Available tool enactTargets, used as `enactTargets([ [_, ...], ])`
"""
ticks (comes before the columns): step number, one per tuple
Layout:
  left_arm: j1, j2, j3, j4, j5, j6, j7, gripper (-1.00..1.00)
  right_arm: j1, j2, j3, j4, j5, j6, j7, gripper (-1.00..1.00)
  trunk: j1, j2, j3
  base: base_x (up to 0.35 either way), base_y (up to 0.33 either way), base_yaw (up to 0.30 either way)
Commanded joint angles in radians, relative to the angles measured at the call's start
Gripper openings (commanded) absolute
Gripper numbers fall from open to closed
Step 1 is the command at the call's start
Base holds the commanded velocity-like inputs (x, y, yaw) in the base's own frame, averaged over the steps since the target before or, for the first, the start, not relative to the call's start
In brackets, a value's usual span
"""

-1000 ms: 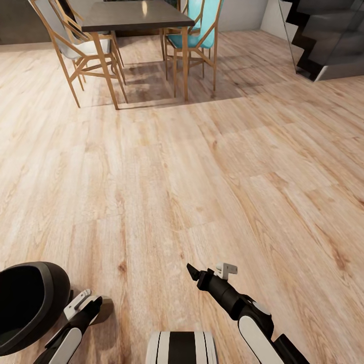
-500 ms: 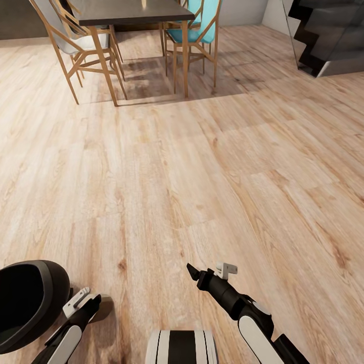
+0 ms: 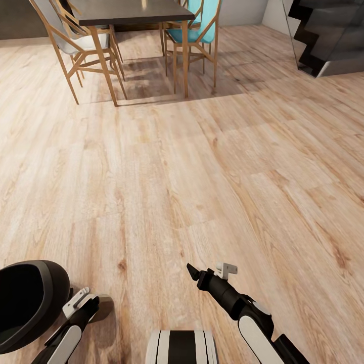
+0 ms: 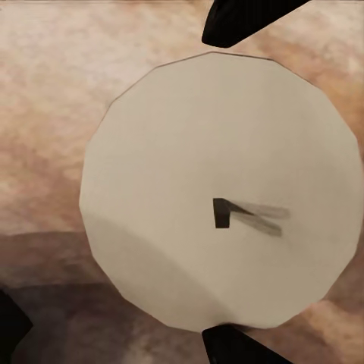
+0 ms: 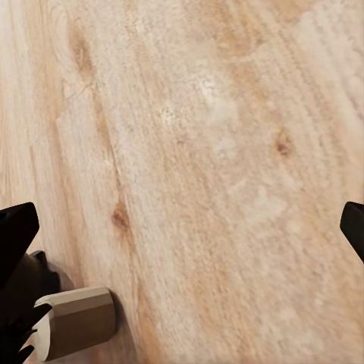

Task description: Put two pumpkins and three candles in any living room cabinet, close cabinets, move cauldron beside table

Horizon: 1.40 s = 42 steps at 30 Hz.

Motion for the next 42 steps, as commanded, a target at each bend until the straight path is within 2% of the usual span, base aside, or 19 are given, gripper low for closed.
enactTargets([
  [1,0.001,0.0,-0.003,0.089,0.017,0.004,-0.092,-1.0,-0.001,-0.001,0.002,-0.002,-0.009,0.001,-0.009,1.0,0.0,0.0,-0.001,0.0,0.0,0.0],
  [32,0.001,0.0,-0.003,0.089,0.017,0.005,-0.094,-1.0,-0.001,-0.001,0.002,-0.001,-0.009,0.001,-0.009,1.0,0.0,0.0,-0.001,0.0,0.0,0.0],
  [42,0.001,-0.001,-0.005,0.089,0.016,0.005,-0.095,-1.0,-0.001,-0.001,0.002,0.0,-0.009,0.001,-0.009,1.0,-0.004,0.002,0.038,0.0,0.0,0.0],
])
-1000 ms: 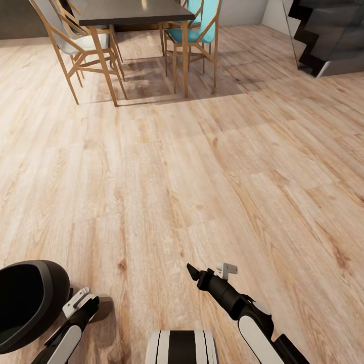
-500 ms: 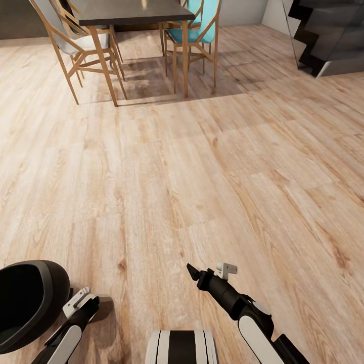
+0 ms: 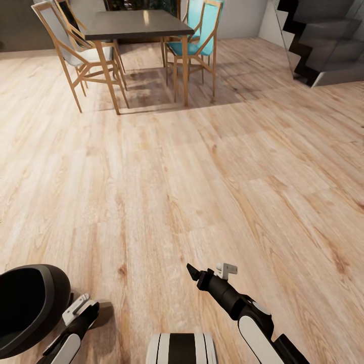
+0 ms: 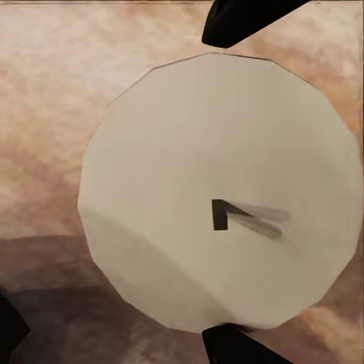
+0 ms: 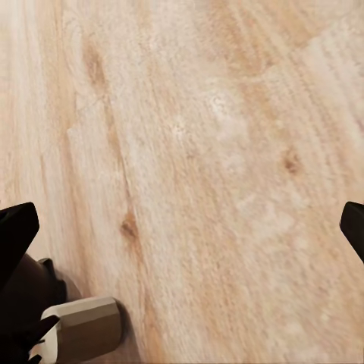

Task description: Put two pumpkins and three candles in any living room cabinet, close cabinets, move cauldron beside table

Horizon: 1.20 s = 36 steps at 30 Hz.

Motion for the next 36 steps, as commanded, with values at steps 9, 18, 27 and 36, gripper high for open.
enactTargets([
  [9,0.001,-0.002,-0.014,-0.002,0.015,0.052,-0.015,-1.0,-0.001,-0.001,0.002,-0.002,-0.009,0.001,-0.008,1.0,-0.004,0.002,0.034,0.0,0.0,0.0],
  [18,0.001,-0.002,-0.019,-0.005,0.016,0.053,-0.016,-1.0,-0.001,-0.001,0.002,-0.002,-0.009,0.001,-0.008,1.0,-0.008,0.004,0.069,0.0,0.0,0.0],
  [27,0.001,-0.004,-0.029,-0.01,-0.018,0.054,-0.016,-1.0,-0.001,-0.001,0.001,-0.002,-0.01,0.002,-0.008,1.0,-0.012,0.006,0.104,0.0,0.0,0.0],
  [36,0.001,-0.003,-0.04,-0.016,-0.036,0.069,-0.015,-1.0,-0.001,0.001,0.0,0.0,-0.012,0.004,-0.009,1.0,-0.016,0.008,0.139,0.0,0.0,0.0],
])
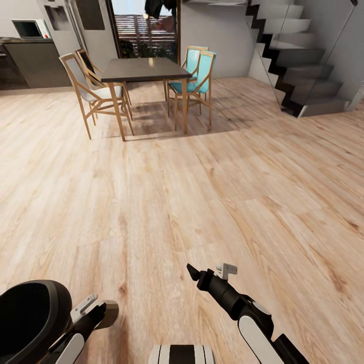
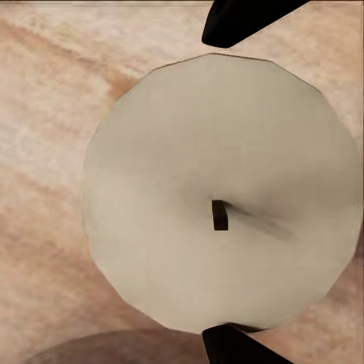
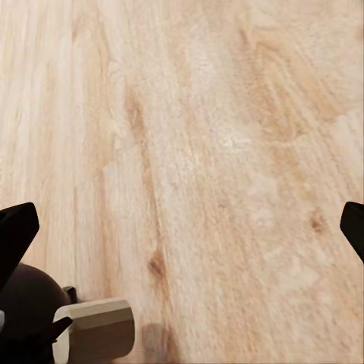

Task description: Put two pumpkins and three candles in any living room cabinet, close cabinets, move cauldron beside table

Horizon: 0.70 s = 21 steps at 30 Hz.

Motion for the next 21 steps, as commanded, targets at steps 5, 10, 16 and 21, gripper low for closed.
enactTargets([
  [5,0.0,0.001,-0.007,-0.044,0.005,0.04,0.011,-1.0,-0.001,0.0,-0.001,-0.001,-0.01,0.001,-0.01,1.0,-0.002,0.001,0.019,0.0,0.0,0.0],
  [10,0.0,0.0,-0.006,-0.071,-0.028,0.082,0.032,-1.0,-0.001,0.0,-0.003,0.002,-0.015,0.002,-0.014,1.0,-0.005,0.002,0.038,0.0,0.0,0.0],
  [16,0.0,0.0,-0.008,-0.147,-0.05,0.187,0.091,-1.0,-0.001,-0.005,-0.005,0.002,-0.082,0.001,-0.017,1.0,-0.007,0.003,0.061,0.0,0.0,0.0],
  [21,0.004,-0.001,-0.01,-0.232,-0.053,0.296,0.127,-1.0,-0.001,-0.003,-0.007,0.003,-0.109,0.003,-0.018,1.0,-0.01,0.005,0.081,0.0,0.0,0.0],
])
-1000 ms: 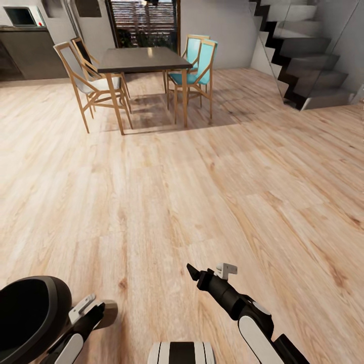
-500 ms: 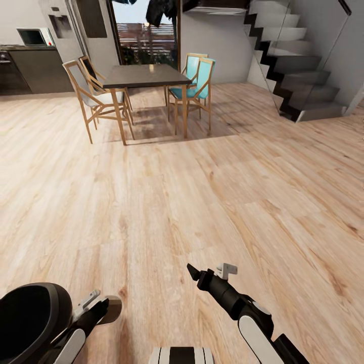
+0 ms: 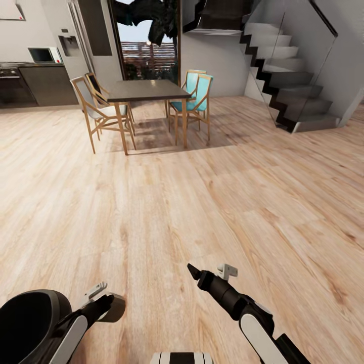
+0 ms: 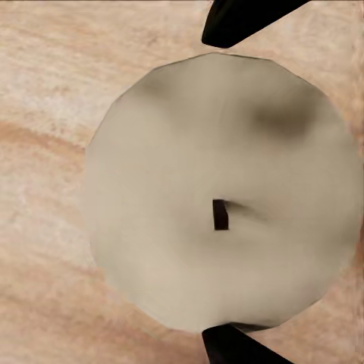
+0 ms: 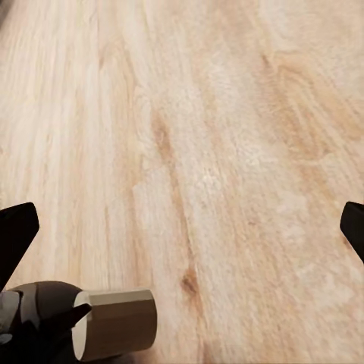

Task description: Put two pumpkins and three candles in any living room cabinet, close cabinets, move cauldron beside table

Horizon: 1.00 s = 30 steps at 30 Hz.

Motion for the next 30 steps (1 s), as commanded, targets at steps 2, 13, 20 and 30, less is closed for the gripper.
enactTargets([
  [2,0.0,0.001,-0.004,-0.008,0.004,0.016,0.012,-1.0,-0.001,0.0,0.002,-0.001,-0.01,0.001,-0.009,1.0,-0.001,0.0,0.007,0.0,0.0,0.0],
  [13,0.012,0.004,-0.029,-0.113,0.003,0.124,0.014,-1.0,-0.001,-0.007,-0.004,-0.001,-0.011,0.001,-0.013,1.0,-0.006,0.003,0.05,0.0,0.0,0.0],
  [20,0.013,0.005,-0.03,-0.169,0.002,0.211,0.014,-1.0,-0.001,-0.005,-0.022,0.003,-0.007,-0.003,-0.062,1.0,-0.009,0.004,0.077,0.0,0.0,0.0],
  [30,0.013,0.007,-0.031,-0.206,0.002,0.247,0.014,-1.0,-0.001,-0.001,-0.021,0.091,-0.008,-0.017,-0.278,1.0,-0.014,0.007,0.115,0.0,0.0,0.0],
])
